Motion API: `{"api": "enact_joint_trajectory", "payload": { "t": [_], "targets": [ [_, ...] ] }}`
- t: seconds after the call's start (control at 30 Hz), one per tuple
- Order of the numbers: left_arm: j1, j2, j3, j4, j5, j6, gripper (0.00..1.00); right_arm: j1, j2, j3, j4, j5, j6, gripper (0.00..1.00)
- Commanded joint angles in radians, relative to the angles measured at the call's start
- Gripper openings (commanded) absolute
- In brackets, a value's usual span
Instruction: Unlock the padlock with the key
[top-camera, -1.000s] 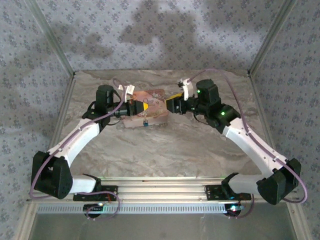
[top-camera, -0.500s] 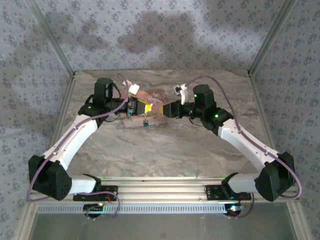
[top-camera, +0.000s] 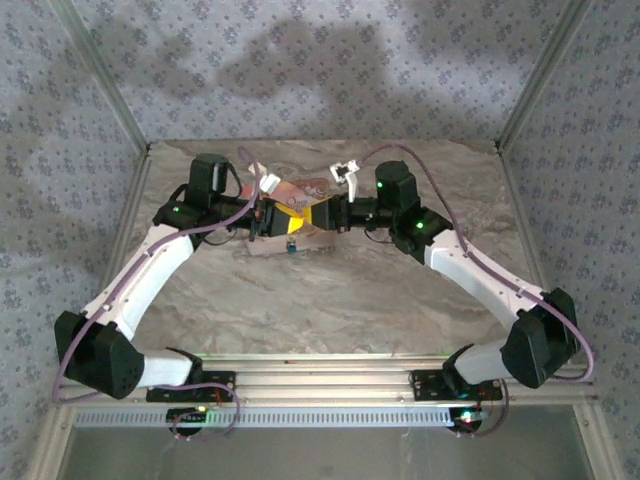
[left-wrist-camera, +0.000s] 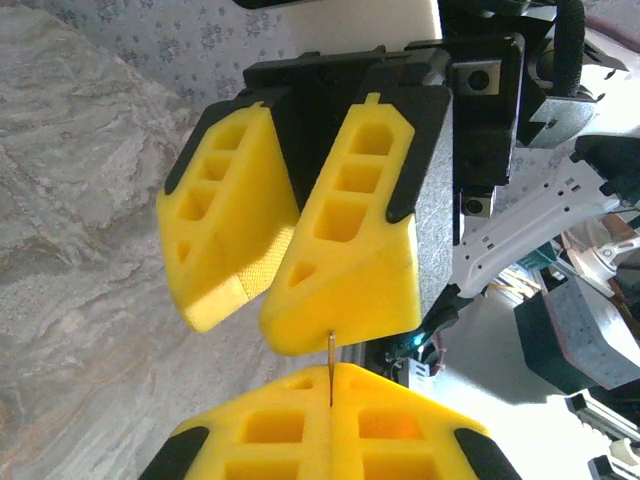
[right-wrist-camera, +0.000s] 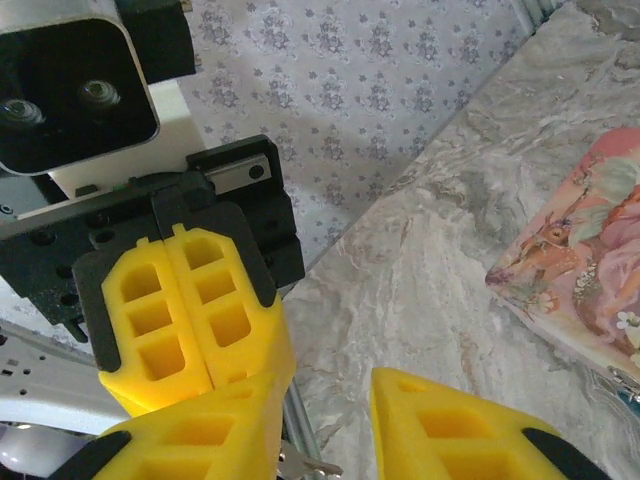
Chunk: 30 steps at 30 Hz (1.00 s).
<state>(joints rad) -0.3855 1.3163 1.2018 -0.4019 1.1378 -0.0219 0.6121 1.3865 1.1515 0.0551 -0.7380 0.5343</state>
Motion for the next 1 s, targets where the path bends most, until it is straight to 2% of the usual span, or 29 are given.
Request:
{"api": "enact_joint_trajectory", "payload": {
  "t": [0.0, 0.1, 0.17, 0.43, 0.67, 0.8, 0.97],
  "targets": [
    [-0.012, 0.011, 0.032, -0.023, 0.040, 0.039, 0.00, 0.025, 0.028, 0.077, 0.027, -0.062, 0.016, 0.24],
    [-0.012, 0.004, 0.029, -0.023, 0.037, 0.041, 0.00, 0.028, 0.033, 0.083, 0.021, -0.073, 0.018, 0.18],
    [-0.012, 0.001, 0.022, -0.023, 0.032, 0.042, 0.00, 0.032, 0.034, 0.080, 0.020, -0.073, 0.021, 0.17],
    [-0.007, 0.006, 0.022, -0.047, 0.030, 0.047, 0.00, -0.005, -0.034, 0.050, -0.002, -0.007, 0.027, 0.25],
    [-0.007, 0.019, 0.026, -0.063, 0.033, 0.053, 0.00, 0.004, -0.051, 0.050, 0.000, -0.037, 0.027, 0.34],
    [-0.007, 0.020, 0.028, -0.063, 0.045, 0.054, 0.00, 0.018, -0.027, 0.058, 0.000, -0.058, 0.027, 0.33],
    [-0.007, 0.017, 0.037, -0.075, 0.055, 0.066, 0.00, 0.023, -0.008, 0.063, 0.002, -0.076, 0.027, 0.26]
  ]
}}
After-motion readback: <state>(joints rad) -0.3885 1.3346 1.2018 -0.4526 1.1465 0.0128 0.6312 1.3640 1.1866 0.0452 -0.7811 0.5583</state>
